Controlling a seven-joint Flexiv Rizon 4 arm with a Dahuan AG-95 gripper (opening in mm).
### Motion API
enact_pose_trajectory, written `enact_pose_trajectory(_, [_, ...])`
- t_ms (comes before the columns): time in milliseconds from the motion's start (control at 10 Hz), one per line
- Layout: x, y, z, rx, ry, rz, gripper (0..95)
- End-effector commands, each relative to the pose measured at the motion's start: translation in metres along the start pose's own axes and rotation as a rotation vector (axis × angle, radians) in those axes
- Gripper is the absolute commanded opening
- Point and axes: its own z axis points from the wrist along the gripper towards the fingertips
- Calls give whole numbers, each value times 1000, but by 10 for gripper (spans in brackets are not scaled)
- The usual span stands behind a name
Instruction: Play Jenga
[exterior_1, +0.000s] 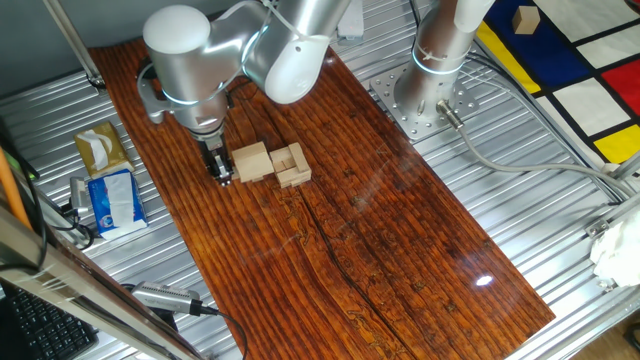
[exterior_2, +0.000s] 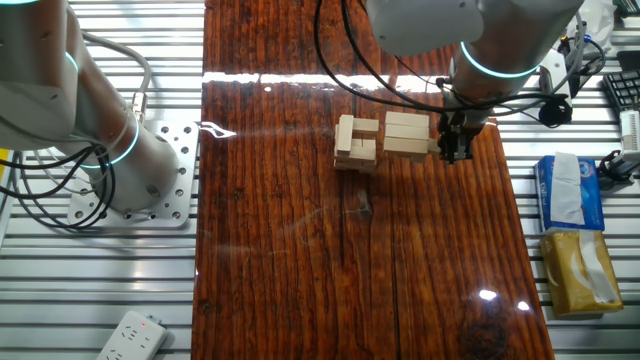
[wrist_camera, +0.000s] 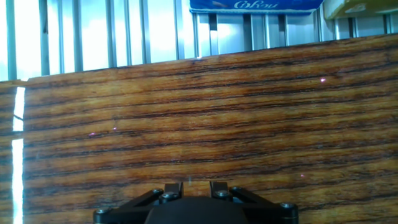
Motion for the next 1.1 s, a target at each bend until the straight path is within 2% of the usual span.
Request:
enact_pose_trajectory(100, [1,0,1,1,-5,3,190])
enact_pose_trajectory(400, [2,0,2,-1,-20,6,190])
enact_pose_trajectory(500, [2,0,2,-2,-22,5,380])
enact_pose_trajectory(1100, [2,0,2,2,-21,-5,380])
